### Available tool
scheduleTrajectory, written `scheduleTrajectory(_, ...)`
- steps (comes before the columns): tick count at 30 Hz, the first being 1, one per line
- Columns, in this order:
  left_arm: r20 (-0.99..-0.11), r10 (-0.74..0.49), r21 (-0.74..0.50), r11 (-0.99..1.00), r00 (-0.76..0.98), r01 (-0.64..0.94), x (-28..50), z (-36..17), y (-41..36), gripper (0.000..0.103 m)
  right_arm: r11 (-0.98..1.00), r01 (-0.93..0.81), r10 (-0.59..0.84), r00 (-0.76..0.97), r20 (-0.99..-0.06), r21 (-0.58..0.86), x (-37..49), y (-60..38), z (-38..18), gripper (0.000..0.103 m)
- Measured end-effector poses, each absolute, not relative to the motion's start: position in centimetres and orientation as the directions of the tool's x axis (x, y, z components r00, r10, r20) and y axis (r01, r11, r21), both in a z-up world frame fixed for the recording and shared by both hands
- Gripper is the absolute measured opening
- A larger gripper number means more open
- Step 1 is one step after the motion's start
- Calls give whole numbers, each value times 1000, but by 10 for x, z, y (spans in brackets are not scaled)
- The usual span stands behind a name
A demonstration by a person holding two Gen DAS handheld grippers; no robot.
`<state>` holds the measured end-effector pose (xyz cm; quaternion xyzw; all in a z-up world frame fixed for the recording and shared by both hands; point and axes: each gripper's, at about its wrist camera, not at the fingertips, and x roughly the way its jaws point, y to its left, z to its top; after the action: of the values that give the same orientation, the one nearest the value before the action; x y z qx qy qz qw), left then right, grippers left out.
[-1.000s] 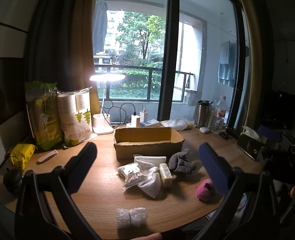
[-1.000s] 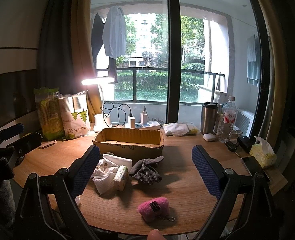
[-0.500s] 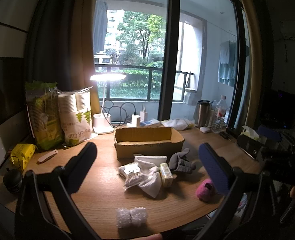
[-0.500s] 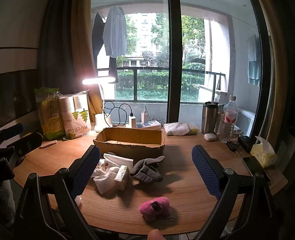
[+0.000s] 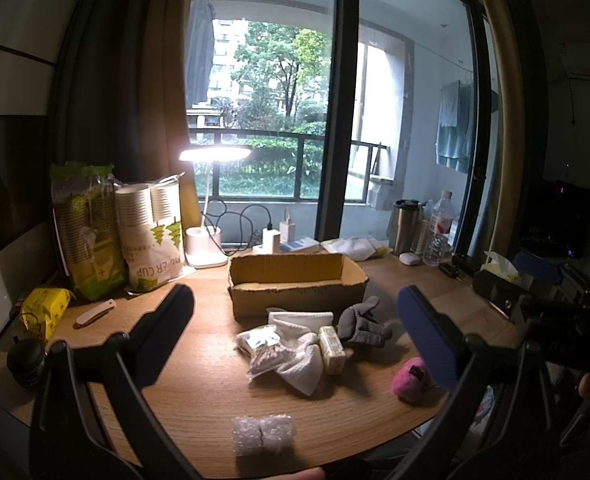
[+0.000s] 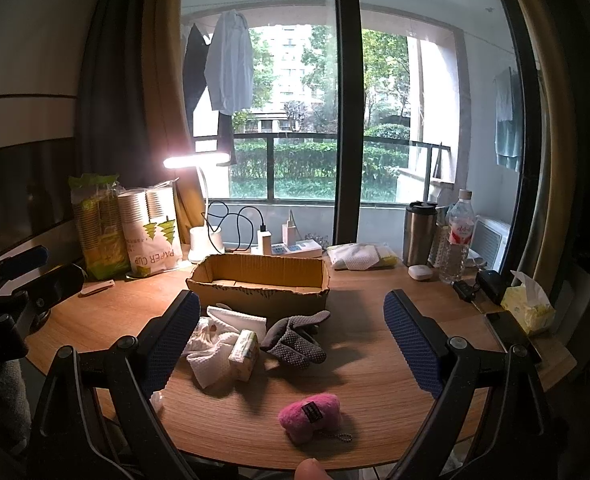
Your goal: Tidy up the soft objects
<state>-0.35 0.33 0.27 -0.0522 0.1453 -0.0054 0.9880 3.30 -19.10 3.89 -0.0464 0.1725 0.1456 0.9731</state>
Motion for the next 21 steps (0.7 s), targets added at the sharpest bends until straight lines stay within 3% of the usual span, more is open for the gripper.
scheduleTrajectory(14, -296, -25, -104, 995, 955, -6, -4, 1, 3, 102, 953, -302, 270, 890, -367, -33, 37, -194, 34, 95)
scheduleTrajectory(21, -348, -18, -103, 995, 937, -19, 3, -14, 4, 102, 954, -299, 265, 879, -397, -26, 43, -195, 24, 95)
